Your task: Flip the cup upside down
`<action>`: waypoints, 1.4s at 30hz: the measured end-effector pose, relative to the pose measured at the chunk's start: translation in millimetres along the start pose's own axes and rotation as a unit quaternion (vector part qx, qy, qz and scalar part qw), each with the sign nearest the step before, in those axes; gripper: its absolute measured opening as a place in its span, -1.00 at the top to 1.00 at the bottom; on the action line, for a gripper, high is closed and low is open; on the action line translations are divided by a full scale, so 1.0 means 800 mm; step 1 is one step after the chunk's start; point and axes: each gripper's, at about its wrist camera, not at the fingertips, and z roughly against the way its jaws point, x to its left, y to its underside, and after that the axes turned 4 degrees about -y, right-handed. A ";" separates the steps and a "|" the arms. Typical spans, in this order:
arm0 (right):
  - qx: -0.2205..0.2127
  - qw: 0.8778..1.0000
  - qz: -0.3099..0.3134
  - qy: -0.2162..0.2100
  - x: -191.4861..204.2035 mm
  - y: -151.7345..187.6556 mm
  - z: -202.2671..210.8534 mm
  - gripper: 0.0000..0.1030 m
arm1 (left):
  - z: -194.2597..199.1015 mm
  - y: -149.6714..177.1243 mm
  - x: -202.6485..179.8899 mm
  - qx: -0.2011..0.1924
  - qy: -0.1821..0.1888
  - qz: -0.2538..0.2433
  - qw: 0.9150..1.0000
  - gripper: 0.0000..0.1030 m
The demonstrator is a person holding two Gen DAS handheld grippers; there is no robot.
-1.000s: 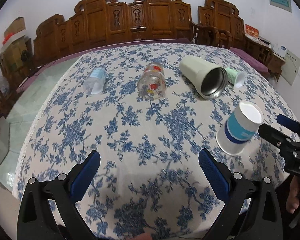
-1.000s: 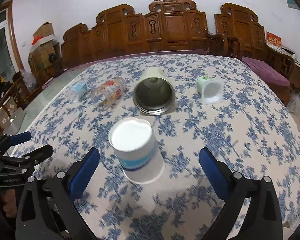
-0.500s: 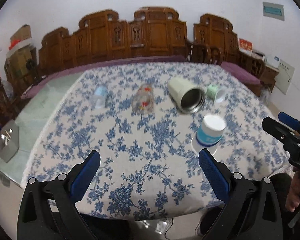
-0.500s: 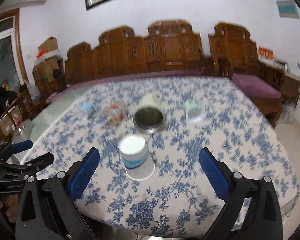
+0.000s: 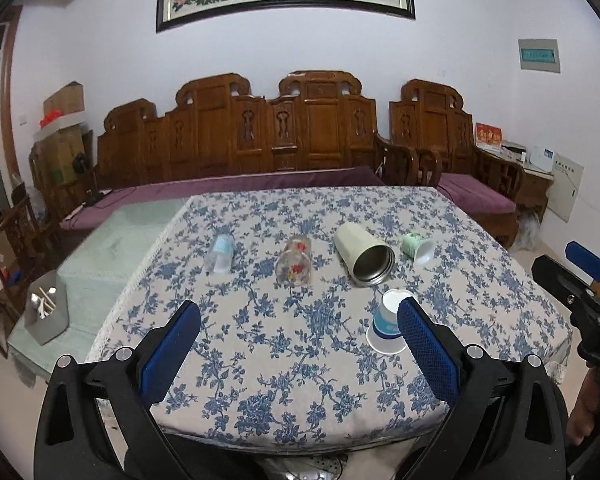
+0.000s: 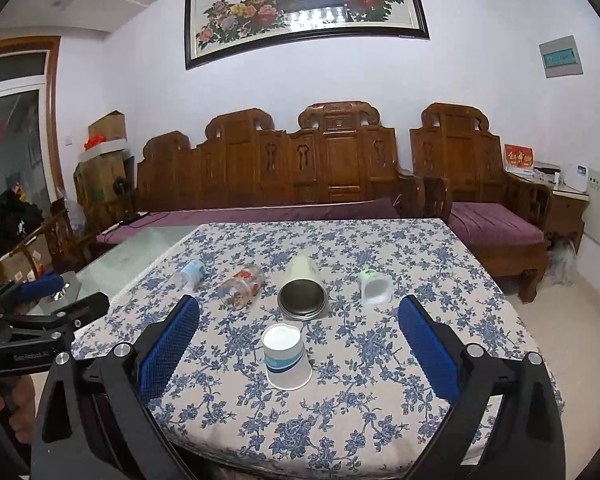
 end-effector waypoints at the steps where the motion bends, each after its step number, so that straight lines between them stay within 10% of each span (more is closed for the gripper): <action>1: 0.000 1.000 0.000 0.000 0.000 0.000 0.000 -0.95 | 0.001 0.000 0.000 -0.001 0.001 -0.001 1.000 -0.84; 42: -0.002 1.000 0.002 0.001 0.007 0.000 0.000 -0.95 | 0.024 -0.005 0.002 -0.025 0.007 0.007 1.000 -0.84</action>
